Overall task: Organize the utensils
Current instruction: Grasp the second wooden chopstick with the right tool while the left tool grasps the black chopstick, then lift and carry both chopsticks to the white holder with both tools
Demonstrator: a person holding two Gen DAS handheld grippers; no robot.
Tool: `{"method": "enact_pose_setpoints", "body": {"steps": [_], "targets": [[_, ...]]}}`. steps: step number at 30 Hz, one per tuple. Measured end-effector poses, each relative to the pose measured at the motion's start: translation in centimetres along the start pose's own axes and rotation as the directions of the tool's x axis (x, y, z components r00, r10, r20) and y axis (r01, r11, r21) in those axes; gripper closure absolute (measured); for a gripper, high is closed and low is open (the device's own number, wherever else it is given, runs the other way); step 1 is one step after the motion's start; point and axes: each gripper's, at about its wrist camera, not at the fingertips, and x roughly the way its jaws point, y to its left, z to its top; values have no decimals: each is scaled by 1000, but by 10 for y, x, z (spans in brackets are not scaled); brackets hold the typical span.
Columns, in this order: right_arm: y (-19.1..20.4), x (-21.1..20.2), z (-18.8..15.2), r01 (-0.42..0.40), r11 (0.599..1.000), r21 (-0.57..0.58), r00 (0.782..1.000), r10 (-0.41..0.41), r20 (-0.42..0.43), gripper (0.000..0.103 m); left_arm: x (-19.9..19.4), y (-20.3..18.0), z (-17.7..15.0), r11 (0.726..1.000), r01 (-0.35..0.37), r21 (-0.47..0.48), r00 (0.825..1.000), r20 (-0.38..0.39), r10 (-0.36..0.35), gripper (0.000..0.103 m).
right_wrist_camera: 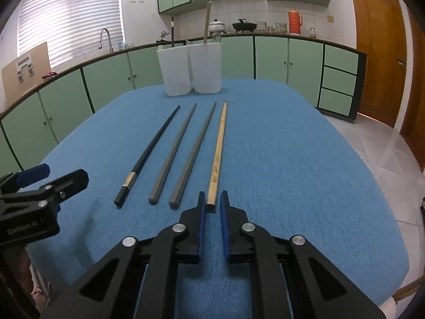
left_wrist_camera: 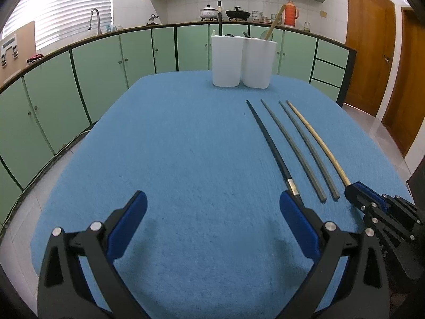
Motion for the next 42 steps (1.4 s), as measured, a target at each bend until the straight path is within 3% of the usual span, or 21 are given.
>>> {"method": "enact_pose_setpoints", "body": {"steps": [7,11,19,27,42], "targets": [[-3,-4,-1,5,1000,7,1000,-5,17,96,1,-9,-1,1000,18,0,1000,-6,-18,7],[-18,-11,4,4,999,54,1000,-6,26,96,7,-21,-6,999,50,10,998,-42,-49,27],[-32,-16,1,-1,997,79,1000,0,9,96,7,-41,-15,996,84,-11,995,-47,-84,30],[-37,-14,0,-13,995,97,1000,13,5,96,5,-55,-21,999,51,-4,998,-43,-51,35],[-37,-13,-3,-22,994,105,1000,22,3,96,7,-75,-21,999,48,-11,999,-19,-48,88]]}}
